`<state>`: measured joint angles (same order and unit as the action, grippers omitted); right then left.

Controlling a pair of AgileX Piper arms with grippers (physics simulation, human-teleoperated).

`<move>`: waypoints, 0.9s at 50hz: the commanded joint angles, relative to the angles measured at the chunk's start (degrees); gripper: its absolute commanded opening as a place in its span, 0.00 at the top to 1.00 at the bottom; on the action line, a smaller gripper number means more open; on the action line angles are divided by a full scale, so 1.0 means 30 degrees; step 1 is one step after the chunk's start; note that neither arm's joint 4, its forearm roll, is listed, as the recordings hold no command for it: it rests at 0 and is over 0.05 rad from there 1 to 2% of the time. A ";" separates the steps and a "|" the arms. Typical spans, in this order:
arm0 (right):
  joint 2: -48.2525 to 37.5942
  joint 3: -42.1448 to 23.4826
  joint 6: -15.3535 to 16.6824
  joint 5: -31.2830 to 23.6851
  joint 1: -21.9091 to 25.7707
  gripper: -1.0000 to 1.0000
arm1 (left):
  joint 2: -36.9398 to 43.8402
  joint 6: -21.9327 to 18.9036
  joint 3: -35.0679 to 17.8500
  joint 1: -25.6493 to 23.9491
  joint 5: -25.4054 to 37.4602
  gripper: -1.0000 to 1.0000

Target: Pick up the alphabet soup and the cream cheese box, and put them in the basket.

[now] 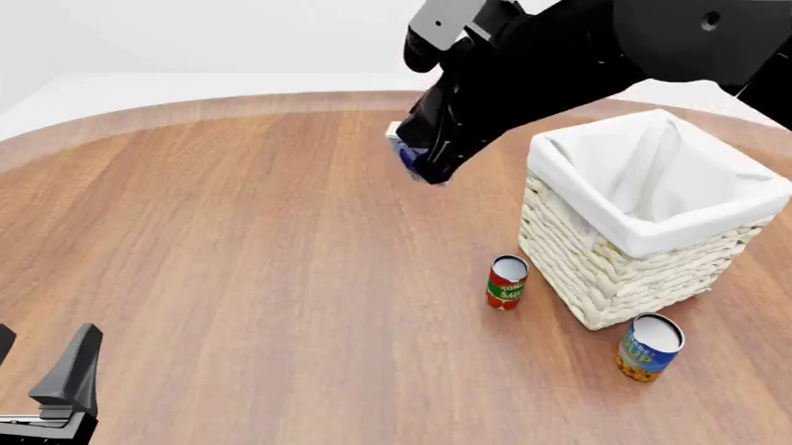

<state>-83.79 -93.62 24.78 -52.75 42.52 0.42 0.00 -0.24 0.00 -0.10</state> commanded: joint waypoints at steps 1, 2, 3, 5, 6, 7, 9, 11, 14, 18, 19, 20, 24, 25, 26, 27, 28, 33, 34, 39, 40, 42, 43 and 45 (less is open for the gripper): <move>0.0595 -0.0744 -0.0559 -0.0438 -0.0276 1.00 | 0.0000 0.0000 0.0000 0.0000 0.0000 0.00; 0.0626 -0.0830 -0.0601 -0.0501 -0.0278 1.00 | 0.0000 0.0000 0.0000 0.0000 0.0000 0.00; 0.0625 -0.0832 -0.0601 -0.0503 -0.0278 1.00 | 0.0000 0.0000 0.0000 0.0000 0.0000 0.00; 0.0758 -0.0963 -0.0721 -0.0657 -0.0280 1.00 | 0.0000 0.0000 0.0000 0.0000 0.0000 0.00; 0.0828 -0.0884 -0.0716 -0.0642 -0.0283 1.00 | 0.0000 0.0000 0.0000 0.0000 0.0000 0.00; 0.0894 -0.0891 -0.0777 -0.0688 -0.0307 1.00 | 0.0000 0.0000 0.0000 0.0000 0.0000 0.00; 0.0936 -0.0939 -0.0784 -0.0763 -0.0318 1.00 | 0.0000 0.0000 0.0000 0.0000 0.0000 0.00; 0.1059 -0.1366 -0.1239 -0.1099 -0.0259 1.00 | 0.0000 0.0000 0.0000 0.0000 0.0000 0.00; 0.1216 -0.2167 -0.2145 -0.1779 0.0008 1.00 | 0.0000 0.0000 0.0000 0.0000 0.0000 0.00; 0.1337 -0.2751 -0.2343 -0.2195 -0.0042 1.00 | 0.0000 0.0000 0.0000 0.0000 0.0000 0.00; 0.1353 -0.2912 -0.2335 -0.2347 -0.0052 1.00 | 0.0000 0.0000 0.0000 0.0000 0.0000 0.00; 0.1435 -0.2960 -0.2327 -0.2428 -0.0063 1.00 | 0.0000 0.0000 0.0000 0.0000 0.0000 0.00; 0.1639 -0.2973 -0.2377 -0.2552 -0.0123 1.00 | 0.0000 0.0000 0.0000 0.0000 0.0000 0.00; 0.1639 -0.2973 -0.2378 -0.2553 -0.0123 1.00 | 0.0000 0.0000 0.0000 0.0000 0.0000 0.00; 0.1693 -0.2946 -0.2365 -0.2572 -0.0157 1.00 | 0.0000 0.0000 0.0000 0.0000 0.0000 0.00; 0.1719 -0.3023 -0.2382 -0.2655 -0.0173 1.00 | 0.0000 0.0000 0.0000 0.0000 0.0000 0.00; 0.1773 -0.2999 -0.2379 -0.2678 -0.0191 1.00 | 0.0000 0.0000 0.0000 0.0000 0.0000 0.00; 0.1931 -0.3601 -0.2454 -0.3214 -0.0368 1.00 | 0.0000 0.0000 0.0000 0.0000 0.0000 0.00; 0.1992 -0.3690 -0.2447 -0.3321 -0.0403 1.00 | 0.0000 0.0000 0.0000 0.0000 0.0000 0.00; 0.2164 -0.3923 -0.2533 -0.3664 -0.0624 1.00 | 0.0000 0.0000 0.0000 0.0000 0.0000 0.00; 0.2162 -0.3929 -0.2533 -0.3667 -0.0624 1.00 | 0.0000 0.0000 0.0000 0.0000 0.0000 0.00; 0.1991 -0.4448 -0.2803 -0.3847 -0.0991 1.00 | 0.0000 0.0000 0.0000 0.0000 0.0000 0.00; 0.2082 -0.4579 -0.3008 -0.3982 -0.0945 1.00 | 0.0000 0.0000 0.0000 0.0000 0.0000 0.00; 0.2118 -0.4800 -0.3037 -0.4133 -0.1060 1.00 | 0.0000 0.0000 0.0000 0.0000 0.0000 0.00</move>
<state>-78.20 -104.69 17.54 -62.98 40.72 0.42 0.00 -0.24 0.00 -0.10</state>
